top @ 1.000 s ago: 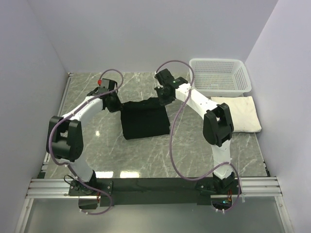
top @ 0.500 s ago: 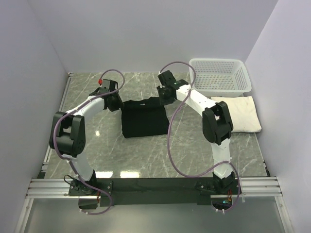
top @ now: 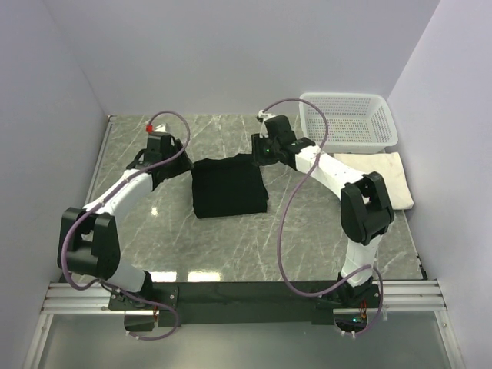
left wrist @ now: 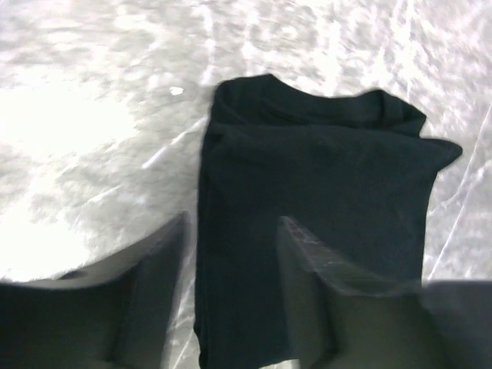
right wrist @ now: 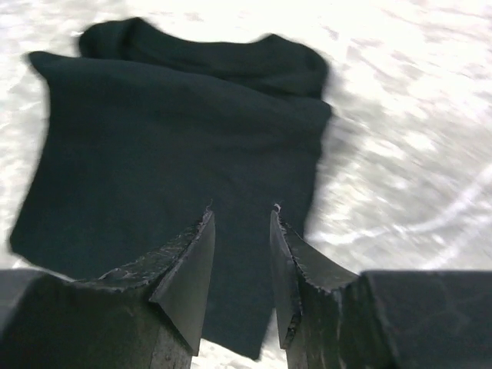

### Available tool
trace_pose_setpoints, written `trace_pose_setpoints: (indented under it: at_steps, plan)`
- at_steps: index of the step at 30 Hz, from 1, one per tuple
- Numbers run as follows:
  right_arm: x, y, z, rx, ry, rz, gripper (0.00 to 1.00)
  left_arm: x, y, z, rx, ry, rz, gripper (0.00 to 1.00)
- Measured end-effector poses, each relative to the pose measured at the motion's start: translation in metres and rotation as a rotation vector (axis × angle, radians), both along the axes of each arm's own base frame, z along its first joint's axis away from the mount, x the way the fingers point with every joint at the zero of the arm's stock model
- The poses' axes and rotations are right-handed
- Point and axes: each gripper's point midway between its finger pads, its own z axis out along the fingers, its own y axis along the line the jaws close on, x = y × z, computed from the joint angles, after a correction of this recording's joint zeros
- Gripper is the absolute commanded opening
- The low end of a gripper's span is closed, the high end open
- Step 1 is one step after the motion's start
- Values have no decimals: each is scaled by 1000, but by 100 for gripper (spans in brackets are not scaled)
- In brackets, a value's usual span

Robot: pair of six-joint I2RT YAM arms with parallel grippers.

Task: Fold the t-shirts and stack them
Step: Fold the tshirt

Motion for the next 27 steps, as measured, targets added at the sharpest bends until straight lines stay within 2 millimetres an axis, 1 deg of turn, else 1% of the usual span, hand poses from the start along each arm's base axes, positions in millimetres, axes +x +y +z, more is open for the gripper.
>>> trace_pose_setpoints:
  at_steps: [1,2,3,5,8,10,13,16,18,21,22,24,25,26,27]
  plan:
    - [0,5,1,20,-2,19,37,0,-3,0,-6,-2,-18,47]
    - [0,10,0,38,-1,38,36,2,-6,-2,-9,-5,-33,44]
    - [0,14,0,52,0,52,35,3,-9,-4,-12,-7,-51,36]
    - [2,22,-6,75,12,80,33,7,-16,-12,-23,6,-81,30]
    - [9,33,-24,95,43,107,31,22,-25,-30,-37,35,-107,26]
    - [17,36,-38,103,64,110,31,34,-31,-43,-47,59,-120,24]
    - [31,33,-61,115,107,91,30,56,-36,-62,-65,86,-121,24]
    - [50,25,-78,135,140,50,30,76,-38,-79,-84,106,-111,25]
    - [63,19,-85,162,160,18,30,87,-39,-88,-96,118,-110,25]
    - [79,14,-89,213,184,-20,31,99,-42,-100,-118,128,-112,28]
    - [82,13,-91,232,195,-35,31,104,-44,-98,-127,118,-114,30]
    - [86,9,-91,268,221,-58,31,111,-45,-94,-138,98,-115,37]
    - [87,8,-90,281,230,-66,31,112,-45,-94,-142,97,-115,40]
    - [87,7,-88,296,237,-70,31,112,-46,-93,-145,96,-116,50]
    - [88,6,-85,310,240,-73,31,113,-47,-91,-153,92,-117,56]
